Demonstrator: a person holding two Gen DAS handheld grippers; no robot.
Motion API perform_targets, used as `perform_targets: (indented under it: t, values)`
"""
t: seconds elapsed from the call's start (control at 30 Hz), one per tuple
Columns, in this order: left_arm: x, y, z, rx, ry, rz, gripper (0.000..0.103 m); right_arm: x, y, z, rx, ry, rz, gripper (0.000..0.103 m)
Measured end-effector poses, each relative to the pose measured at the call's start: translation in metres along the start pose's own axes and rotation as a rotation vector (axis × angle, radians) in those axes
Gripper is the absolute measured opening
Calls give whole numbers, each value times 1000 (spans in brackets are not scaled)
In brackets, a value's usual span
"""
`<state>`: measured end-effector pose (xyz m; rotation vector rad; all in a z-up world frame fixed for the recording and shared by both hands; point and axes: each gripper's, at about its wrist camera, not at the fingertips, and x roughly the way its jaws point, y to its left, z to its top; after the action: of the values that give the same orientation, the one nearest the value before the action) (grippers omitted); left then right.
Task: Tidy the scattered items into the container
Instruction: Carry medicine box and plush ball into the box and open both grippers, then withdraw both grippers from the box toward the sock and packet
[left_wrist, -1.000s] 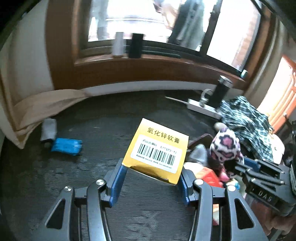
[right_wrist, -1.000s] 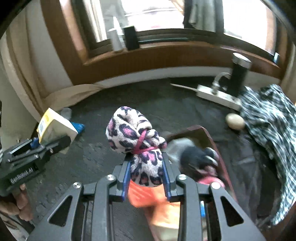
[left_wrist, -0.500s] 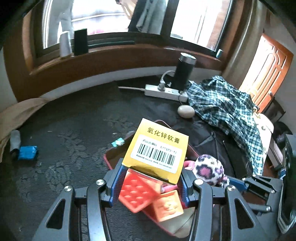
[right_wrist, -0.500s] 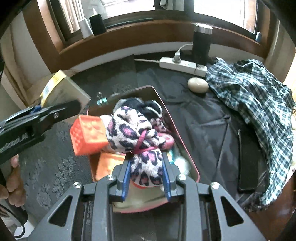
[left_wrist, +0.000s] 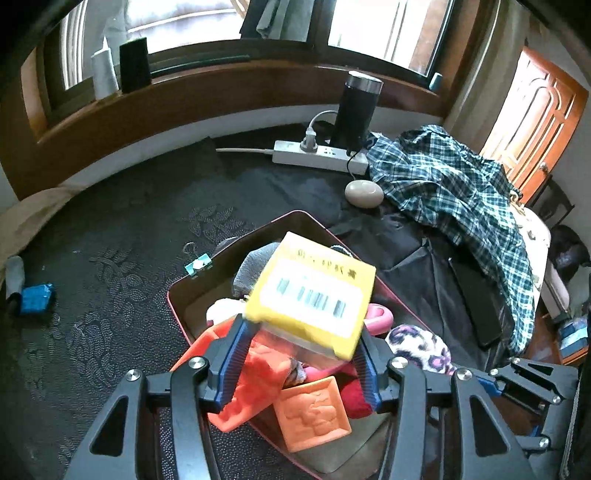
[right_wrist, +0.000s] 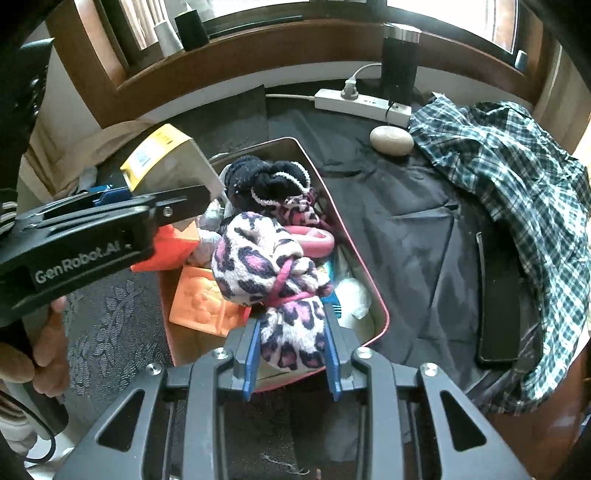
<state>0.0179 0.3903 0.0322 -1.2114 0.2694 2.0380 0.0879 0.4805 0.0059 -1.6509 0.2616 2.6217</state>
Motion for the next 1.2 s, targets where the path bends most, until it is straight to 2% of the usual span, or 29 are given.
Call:
perform_targets:
  t: [0.07, 0.1, 0.5, 0.67, 0.8, 0.97, 1.07, 1.2]
  values:
    - [4, -2, -1, 2, 9, -4, 66, 3, 1, -1, 0, 16, 15, 37]
    - [2, -1, -1, -3, 7, -5, 67, 5, 1, -2, 1, 23, 23, 37]
    - [-24, 40, -3, -96, -32, 15, 67, -4, 1, -2, 45, 6, 112, 38]
    - [-34, 67, -6, -145, -41, 28, 67, -3, -1, -2, 85, 10, 108, 38]
    - [-39, 87, -11, -174, -44, 41, 67, 6, 3, -3, 97, 46, 91, 38]
    - [-45, 117, -18, -212, -39, 60, 67, 16, 22, -7, 66, 79, 75, 38]
    - [-49, 139, -24, -237, -38, 75, 67, 8, 26, -3, 77, 44, 21, 38]
    - [-51, 176, -33, -295, -25, 107, 67, -18, 40, 12, 79, -82, -48, 38]
